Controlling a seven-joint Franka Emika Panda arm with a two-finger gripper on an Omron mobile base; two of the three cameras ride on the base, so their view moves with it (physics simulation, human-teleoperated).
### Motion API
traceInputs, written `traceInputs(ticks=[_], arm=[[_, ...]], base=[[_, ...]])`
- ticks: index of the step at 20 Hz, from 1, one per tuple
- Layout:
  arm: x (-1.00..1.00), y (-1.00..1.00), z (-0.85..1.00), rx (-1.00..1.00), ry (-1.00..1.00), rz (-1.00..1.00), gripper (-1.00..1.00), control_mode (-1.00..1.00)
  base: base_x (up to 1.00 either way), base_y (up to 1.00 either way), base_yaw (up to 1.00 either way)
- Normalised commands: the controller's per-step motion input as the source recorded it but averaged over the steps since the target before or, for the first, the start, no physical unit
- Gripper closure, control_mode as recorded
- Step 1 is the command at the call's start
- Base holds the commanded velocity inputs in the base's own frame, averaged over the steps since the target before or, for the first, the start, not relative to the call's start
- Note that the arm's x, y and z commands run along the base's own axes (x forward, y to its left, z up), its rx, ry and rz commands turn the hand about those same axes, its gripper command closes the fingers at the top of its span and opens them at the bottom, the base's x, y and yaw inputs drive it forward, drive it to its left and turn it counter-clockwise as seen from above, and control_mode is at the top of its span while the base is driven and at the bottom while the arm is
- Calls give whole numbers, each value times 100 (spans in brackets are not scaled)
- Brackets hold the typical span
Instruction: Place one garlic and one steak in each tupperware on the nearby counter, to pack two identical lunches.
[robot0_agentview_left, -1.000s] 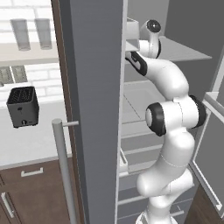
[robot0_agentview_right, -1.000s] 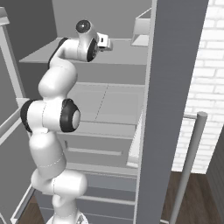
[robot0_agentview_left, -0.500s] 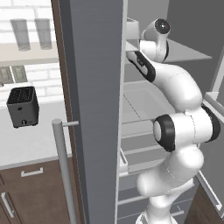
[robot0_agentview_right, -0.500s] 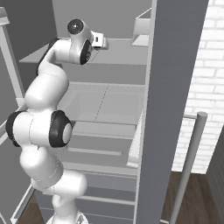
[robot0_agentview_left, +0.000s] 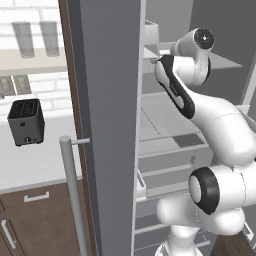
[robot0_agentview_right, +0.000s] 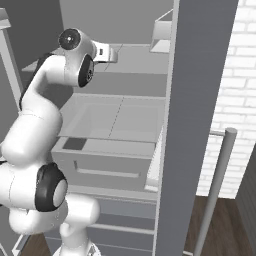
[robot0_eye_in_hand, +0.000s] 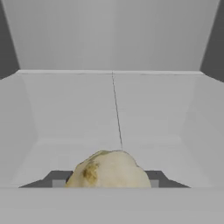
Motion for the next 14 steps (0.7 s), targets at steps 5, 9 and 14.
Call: traceInputs(ticks=[5,9,14], arm=[[-100,-13,0,0,0,-6,100,-100],[-100,-23,0,1,2,-3,100,-100],[-100,-2,-20,0,0,-1,100,-100]], base=[[0,0,0],[0,0,0],[0,0,0]])
